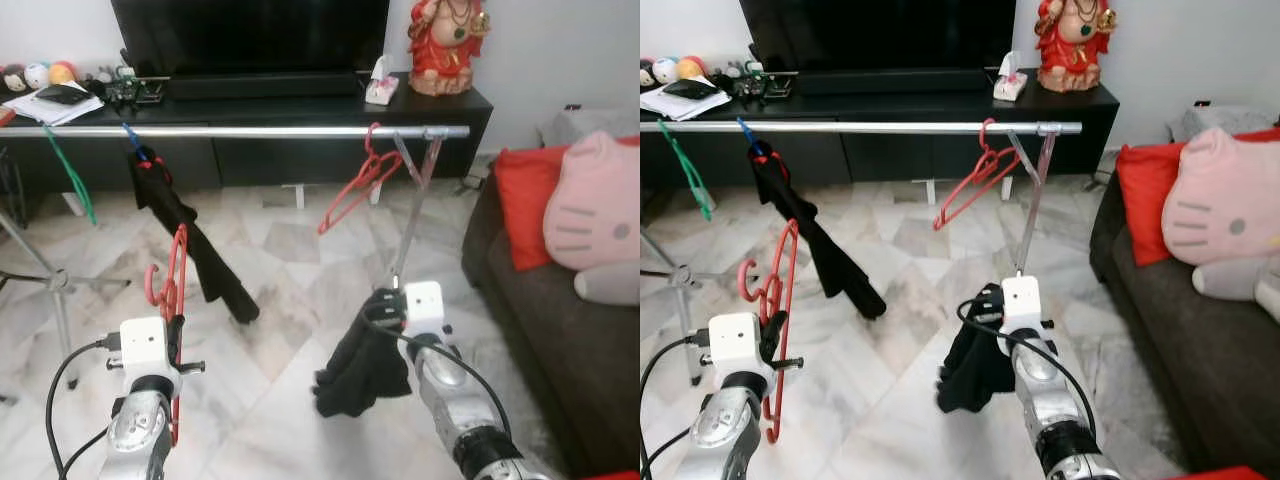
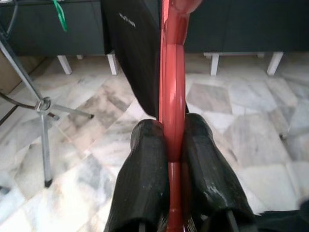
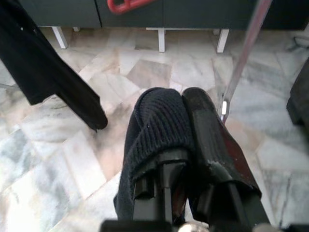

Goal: Hang hanger

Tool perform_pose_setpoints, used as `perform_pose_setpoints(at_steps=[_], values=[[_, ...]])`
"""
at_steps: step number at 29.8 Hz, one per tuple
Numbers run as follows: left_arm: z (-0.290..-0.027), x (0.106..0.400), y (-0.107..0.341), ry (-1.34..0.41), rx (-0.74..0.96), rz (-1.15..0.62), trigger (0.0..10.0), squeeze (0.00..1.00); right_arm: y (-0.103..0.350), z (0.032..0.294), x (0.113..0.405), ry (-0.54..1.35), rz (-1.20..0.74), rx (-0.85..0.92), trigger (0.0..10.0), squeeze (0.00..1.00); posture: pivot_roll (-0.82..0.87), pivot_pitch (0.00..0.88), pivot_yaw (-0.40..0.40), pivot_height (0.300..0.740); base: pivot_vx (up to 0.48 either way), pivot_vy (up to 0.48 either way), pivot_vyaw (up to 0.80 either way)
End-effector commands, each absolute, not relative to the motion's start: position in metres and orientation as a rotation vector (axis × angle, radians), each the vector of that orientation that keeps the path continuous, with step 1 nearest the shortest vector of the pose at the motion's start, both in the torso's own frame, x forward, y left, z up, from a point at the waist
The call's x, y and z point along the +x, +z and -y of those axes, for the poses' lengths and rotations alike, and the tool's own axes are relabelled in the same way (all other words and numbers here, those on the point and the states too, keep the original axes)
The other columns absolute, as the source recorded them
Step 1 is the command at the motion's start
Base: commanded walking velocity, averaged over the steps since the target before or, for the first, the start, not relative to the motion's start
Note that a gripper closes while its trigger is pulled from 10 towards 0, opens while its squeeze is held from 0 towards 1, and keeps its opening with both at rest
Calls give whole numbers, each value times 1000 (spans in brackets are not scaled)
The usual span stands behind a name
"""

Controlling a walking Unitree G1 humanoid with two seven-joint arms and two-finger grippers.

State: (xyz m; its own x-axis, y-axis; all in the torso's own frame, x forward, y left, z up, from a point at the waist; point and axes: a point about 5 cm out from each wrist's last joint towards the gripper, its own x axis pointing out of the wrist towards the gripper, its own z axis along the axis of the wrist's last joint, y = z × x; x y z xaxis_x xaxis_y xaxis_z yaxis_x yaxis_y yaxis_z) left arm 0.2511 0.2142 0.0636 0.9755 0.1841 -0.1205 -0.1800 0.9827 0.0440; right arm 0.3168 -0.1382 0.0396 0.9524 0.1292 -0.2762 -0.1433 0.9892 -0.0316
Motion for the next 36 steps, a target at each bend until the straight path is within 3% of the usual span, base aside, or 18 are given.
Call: perform_pose_setpoints(at_steps=[1,36], values=[[-211,253,66,165,28,-121,10000,0,48,141,322,130,-245,-58,10000,0,-90,0,27,740,0,0,0],[-209,253,65,164,-12,-136,10000,0,54,143,326,124,-232,-66,10000,0,-94,0,33,740,0,0,0]])
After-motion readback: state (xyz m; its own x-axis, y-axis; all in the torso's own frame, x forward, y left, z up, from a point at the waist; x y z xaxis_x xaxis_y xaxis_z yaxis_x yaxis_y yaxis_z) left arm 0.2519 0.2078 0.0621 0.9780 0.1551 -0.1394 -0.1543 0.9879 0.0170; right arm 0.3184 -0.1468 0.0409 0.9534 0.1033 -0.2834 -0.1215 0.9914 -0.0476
